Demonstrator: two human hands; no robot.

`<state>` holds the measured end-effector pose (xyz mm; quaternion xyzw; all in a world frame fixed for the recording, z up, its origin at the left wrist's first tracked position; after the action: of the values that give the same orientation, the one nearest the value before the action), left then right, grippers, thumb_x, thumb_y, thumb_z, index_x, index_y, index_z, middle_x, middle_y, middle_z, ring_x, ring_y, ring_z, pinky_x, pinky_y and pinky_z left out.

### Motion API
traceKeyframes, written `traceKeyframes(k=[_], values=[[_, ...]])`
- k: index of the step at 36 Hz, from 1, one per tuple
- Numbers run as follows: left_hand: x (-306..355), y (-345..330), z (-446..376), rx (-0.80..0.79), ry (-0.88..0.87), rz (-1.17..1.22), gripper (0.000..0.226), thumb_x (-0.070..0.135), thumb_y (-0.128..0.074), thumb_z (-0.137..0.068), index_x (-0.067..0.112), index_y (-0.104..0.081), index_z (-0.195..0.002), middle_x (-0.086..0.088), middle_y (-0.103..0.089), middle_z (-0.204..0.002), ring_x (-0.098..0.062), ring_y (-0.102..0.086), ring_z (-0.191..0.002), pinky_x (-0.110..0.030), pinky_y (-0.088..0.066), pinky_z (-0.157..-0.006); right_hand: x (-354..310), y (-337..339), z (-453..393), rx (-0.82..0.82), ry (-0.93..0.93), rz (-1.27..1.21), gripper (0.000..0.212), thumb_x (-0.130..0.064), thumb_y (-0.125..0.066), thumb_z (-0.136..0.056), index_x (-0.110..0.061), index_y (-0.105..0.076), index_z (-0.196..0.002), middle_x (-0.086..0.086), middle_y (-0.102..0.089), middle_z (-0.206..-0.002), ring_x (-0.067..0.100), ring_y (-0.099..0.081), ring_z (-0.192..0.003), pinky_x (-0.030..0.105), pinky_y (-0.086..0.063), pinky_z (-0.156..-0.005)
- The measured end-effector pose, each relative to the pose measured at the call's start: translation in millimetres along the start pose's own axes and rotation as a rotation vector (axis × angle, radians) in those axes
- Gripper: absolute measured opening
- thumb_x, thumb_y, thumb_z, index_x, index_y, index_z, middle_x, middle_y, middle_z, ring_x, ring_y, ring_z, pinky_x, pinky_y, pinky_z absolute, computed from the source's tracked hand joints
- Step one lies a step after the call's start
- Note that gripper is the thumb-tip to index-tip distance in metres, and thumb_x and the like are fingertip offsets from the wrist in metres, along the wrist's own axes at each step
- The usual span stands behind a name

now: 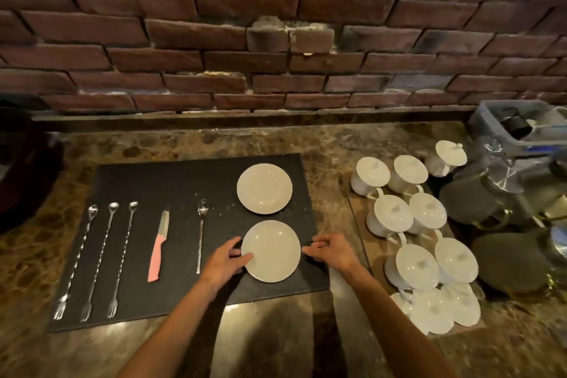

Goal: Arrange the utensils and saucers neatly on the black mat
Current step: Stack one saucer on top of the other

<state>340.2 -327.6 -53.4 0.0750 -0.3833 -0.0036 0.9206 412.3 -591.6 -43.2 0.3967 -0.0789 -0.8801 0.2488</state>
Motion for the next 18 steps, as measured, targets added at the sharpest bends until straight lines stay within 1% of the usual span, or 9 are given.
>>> traceKeyframes(k=[3, 5, 7, 8, 10, 12, 13, 14, 18], values=[[3.0, -1.8, -15.1, 0.010, 0.005, -0.019, 0.074, 0.004, -0.070, -0.093, 0.010, -0.033, -0.157, -0.003, -0.060, -0.103, -0.025, -0.060, -0.106, -0.040, -0.057, -0.091, 3.2, -3.5, -10.7, -0.011, -0.021, 0.008, 0.053, -0.023, -0.083, -0.077, -0.003, -0.061, -0.120, 0.012, -0.075, -0.097, 0.024, -0.072, -0.094, 0.036, -0.058, -0.091], [3.6, -3.7, -20.9, 0.006, 0.014, -0.014, 0.073, 0.004, -0.069, -0.093, 0.012, -0.034, -0.157, -0.003, -0.058, -0.101, -0.028, -0.060, -0.110, -0.044, -0.058, -0.093, 6.1, -7.1, -16.4, -0.011, -0.037, 0.028, 0.045, -0.020, -0.081, -0.080, -0.001, -0.063, -0.116, 0.012, -0.074, -0.096, 0.022, -0.071, -0.092, 0.036, -0.059, -0.088], [3.6, -5.7, -24.4, -0.014, 0.024, -0.030, 0.067, 0.003, -0.068, -0.094, 0.015, -0.041, -0.153, -0.005, -0.057, -0.104, -0.031, -0.061, -0.114, -0.046, -0.059, -0.092, 8.4, -11.1, -19.9, -0.009, -0.051, 0.037, 0.039, -0.014, -0.078, -0.082, 0.001, -0.063, -0.114, 0.021, -0.072, -0.103, 0.019, -0.069, -0.086, 0.025, -0.061, -0.074], [2.9, -5.8, -25.5, -0.019, 0.026, -0.038, 0.063, 0.002, -0.067, -0.094, 0.015, -0.044, -0.151, -0.007, -0.057, -0.104, -0.032, -0.062, -0.113, -0.045, -0.060, -0.090, 9.1, -13.1, -20.9, -0.010, -0.050, 0.040, 0.037, -0.011, -0.077, -0.083, 0.003, -0.063, -0.114, 0.024, -0.071, -0.103, 0.018, -0.068, -0.082, 0.020, -0.060, -0.067], [-0.1, -5.9, -26.5, -0.017, 0.027, -0.043, 0.059, -0.003, -0.064, -0.094, 0.013, -0.047, -0.149, -0.011, -0.056, -0.100, -0.032, -0.063, -0.108, -0.045, -0.061, -0.087, 9.7, -16.0, -21.5, -0.014, -0.039, 0.041, 0.031, -0.005, -0.073, -0.085, 0.007, -0.063, -0.112, 0.023, -0.068, -0.092, 0.016, -0.066, -0.073, 0.018, -0.059, -0.062], [-4.8, -6.1, -26.0, -0.015, 0.033, -0.036, 0.059, -0.008, -0.061, -0.094, 0.011, -0.047, -0.149, -0.014, -0.054, -0.094, -0.034, -0.064, -0.105, -0.048, -0.061, -0.090, 9.9, -20.3, -22.3, -0.018, -0.032, 0.033, 0.015, -0.001, -0.070, -0.087, 0.007, -0.066, -0.101, 0.015, -0.065, -0.080, 0.012, -0.065, -0.063, 0.018, -0.059, -0.060], [-6.6, -6.2, -25.5, -0.011, 0.035, -0.026, 0.059, -0.009, -0.060, -0.094, 0.011, -0.048, -0.148, -0.014, -0.053, -0.092, -0.033, -0.065, -0.102, -0.050, -0.060, -0.091, 9.3, -22.8, -22.4, -0.018, -0.028, 0.036, 0.006, -0.001, -0.069, -0.088, 0.002, -0.068, -0.094, 0.012, -0.065, -0.078, 0.011, -0.064, -0.061, 0.018, -0.059, -0.059], [-7.7, -6.1, -25.4, -0.005, 0.036, -0.018, 0.058, -0.010, -0.059, -0.094, 0.011, -0.049, -0.148, -0.013, -0.052, -0.090, -0.032, -0.065, -0.099, -0.051, -0.060, -0.091, 7.4, -25.2, -22.7, -0.013, -0.021, 0.043, 0.002, -0.003, -0.068, -0.089, -0.001, -0.069, -0.090, 0.012, -0.067, -0.079, 0.011, -0.065, -0.062, 0.018, -0.059, -0.059], [-6.7, -5.9, -25.8, 0.031, 0.011, -0.034, 0.058, -0.010, -0.060, -0.094, 0.012, -0.052, -0.146, -0.011, -0.049, -0.088, -0.026, -0.062, -0.090, -0.049, -0.062, -0.086, 3.4, -28.0, -23.8, 0.026, -0.011, 0.078, 0.009, -0.008, -0.064, -0.093, -0.001, -0.069, -0.096, 0.015, -0.071, -0.087, 0.015, -0.067, -0.070, 0.021, -0.060, -0.063]])
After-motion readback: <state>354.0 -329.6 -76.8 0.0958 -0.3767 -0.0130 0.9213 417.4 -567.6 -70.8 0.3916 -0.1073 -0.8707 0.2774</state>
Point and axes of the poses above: each hand's wrist, its own z-axis away from the middle knuckle, its own y-axis out of the back of the hand, x = y × z, the point moved 9 cm from there along -z, towards the middle knuckle
